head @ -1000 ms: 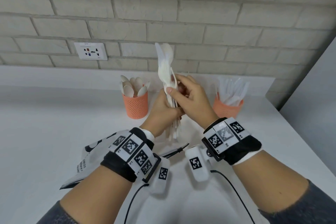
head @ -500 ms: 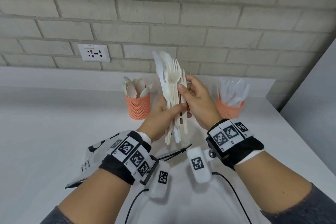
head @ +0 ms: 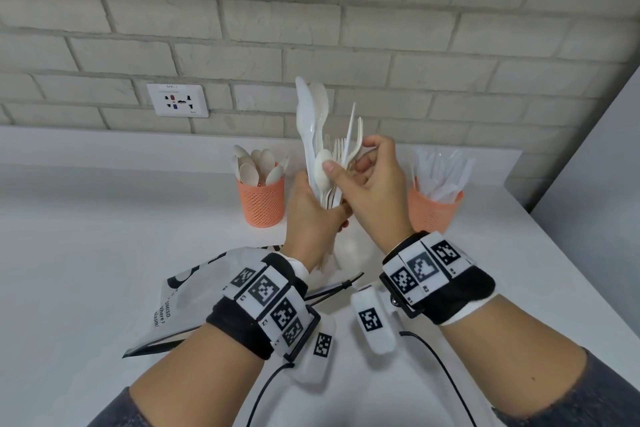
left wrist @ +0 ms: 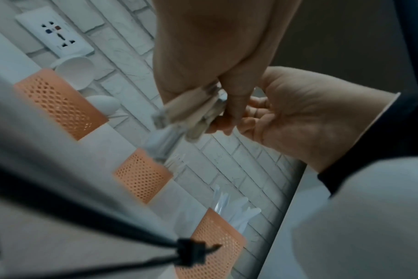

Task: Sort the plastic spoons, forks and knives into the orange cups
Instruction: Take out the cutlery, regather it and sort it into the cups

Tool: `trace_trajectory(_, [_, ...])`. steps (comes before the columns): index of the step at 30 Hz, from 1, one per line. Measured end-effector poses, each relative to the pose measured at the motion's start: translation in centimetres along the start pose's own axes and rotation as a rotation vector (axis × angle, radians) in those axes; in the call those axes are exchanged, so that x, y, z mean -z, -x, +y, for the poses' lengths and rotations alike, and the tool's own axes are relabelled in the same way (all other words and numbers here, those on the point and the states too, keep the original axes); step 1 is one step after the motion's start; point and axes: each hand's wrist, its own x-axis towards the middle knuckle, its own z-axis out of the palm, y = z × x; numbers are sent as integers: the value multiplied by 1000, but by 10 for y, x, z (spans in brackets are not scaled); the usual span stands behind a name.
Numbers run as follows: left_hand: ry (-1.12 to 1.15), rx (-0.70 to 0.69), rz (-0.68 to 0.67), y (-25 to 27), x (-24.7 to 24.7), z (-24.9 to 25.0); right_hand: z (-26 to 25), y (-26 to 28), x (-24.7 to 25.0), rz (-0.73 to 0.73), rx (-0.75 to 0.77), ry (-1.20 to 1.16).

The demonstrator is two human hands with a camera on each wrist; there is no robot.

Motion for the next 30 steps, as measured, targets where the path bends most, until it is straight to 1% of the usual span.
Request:
trace_trajectory(2, [-21,-30,-7,2,1,1,2,-5,1,-23,-34,19])
trace_trajectory(4, [-47,-58,-41,4,1,2,4,-9,2,-50,-100,-14])
trace_trajectory(7, [2,-51,-96,8,-1,6,9,-10,0,-84,-176,-56])
trace_trajectory(12, [70,-52,-109,10,0,6,9,-6,2,-126,-188,-129])
trace_trajectory(14, [72,-50,-116,10,1,6,9,-6,2,-150,-230,-169])
trace_trajectory(19, [48,30,-97,5,6,5,4,-3,6,-257,-386,-345])
trace_trajectory(21, [82,74,-113,3,7,6,4,-4,8,-314,-456,-433])
trace_trajectory(22, [101,97,-120,3,7,6,5,-5,7,-327,-488,-436])
trace_trajectory(24, [122,129,-130,4,4,7,9,-7,6,-325,-518,-367])
trace_trajectory(26, [101,136,-129,5,-1,7,10,-8,4,-298,-483,-246])
trace_trajectory(30, [71,130,-123,7,-8,6,8,-10,9,-158,-255,175])
